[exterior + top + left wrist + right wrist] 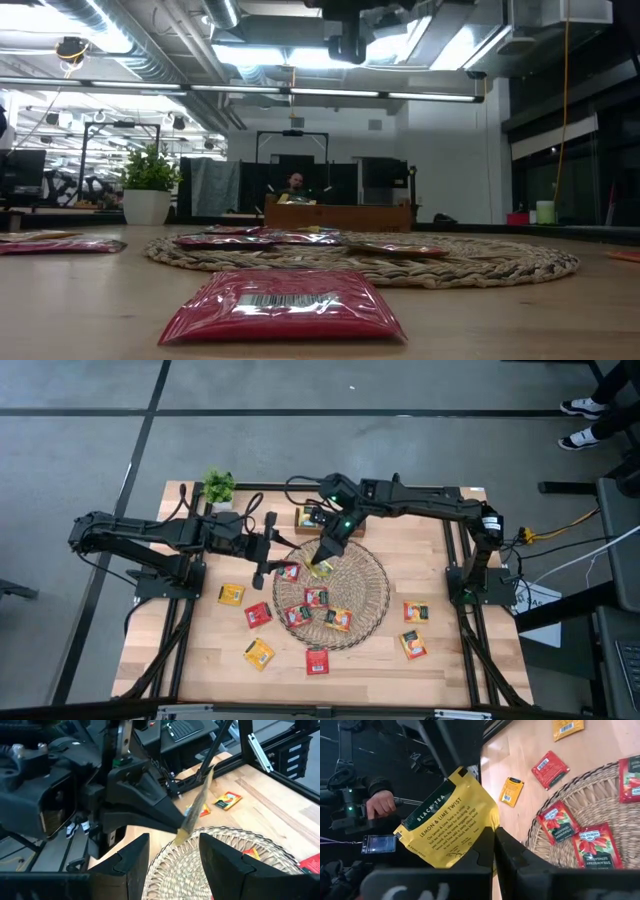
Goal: Pick & Place Tea
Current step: Put the bottom yellow tea bag into the left of the wooden organizer
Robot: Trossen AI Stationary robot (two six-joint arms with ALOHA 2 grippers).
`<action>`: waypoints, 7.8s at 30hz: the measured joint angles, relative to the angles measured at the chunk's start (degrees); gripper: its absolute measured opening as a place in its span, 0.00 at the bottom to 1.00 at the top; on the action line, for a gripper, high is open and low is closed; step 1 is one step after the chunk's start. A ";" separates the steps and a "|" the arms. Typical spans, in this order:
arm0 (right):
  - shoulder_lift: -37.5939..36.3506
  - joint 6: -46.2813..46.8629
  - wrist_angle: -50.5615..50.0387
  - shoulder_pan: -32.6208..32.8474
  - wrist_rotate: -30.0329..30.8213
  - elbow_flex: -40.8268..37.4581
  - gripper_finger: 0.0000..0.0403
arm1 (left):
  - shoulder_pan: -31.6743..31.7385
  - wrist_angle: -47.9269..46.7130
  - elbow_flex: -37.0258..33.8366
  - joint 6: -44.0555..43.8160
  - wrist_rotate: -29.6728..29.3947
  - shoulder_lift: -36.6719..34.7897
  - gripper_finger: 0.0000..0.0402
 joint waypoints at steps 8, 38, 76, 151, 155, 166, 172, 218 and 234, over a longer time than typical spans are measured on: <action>0.02 0.07 0.21 -0.04 0.13 0.00 0.01 | 0.00 0.11 0.00 -0.26 1.93 0.00 0.42; 0.07 -1.66 1.33 -0.02 2.20 0.00 0.03 | 0.04 2.67 0.00 -2.69 3.03 2.40 0.01; -4.37 -15.40 2.59 -0.70 17.96 0.09 0.25 | 14.16 -8.54 0.02 -16.61 12.36 -2.01 0.00; -0.48 -30.40 7.87 -0.68 25.84 0.04 0.25 | 18.03 -14.31 0.02 -19.72 13.37 -1.49 0.00; -0.38 -30.28 8.22 -0.73 26.25 0.06 0.25 | 18.03 -14.51 0.02 -20.09 13.37 -1.49 0.01; -0.31 -29.83 9.98 -0.79 25.96 0.04 0.22 | 18.03 -15.18 0.02 -20.11 12.60 -1.46 0.01; -0.31 -28.22 11.22 -0.79 25.57 0.04 0.16 | 18.03 -15.23 0.02 -20.11 12.56 -1.46 0.00; 0.48 -26.69 7.43 -8.26 29.70 0.02 0.00 | 18.08 -18.64 0.00 -22.08 6.39 -8.39 0.04; 0.41 -22.14 23.20 -7.66 28.11 -9.66 0.00 | 18.08 -18.62 0.00 -23.05 2.61 -9.49 0.04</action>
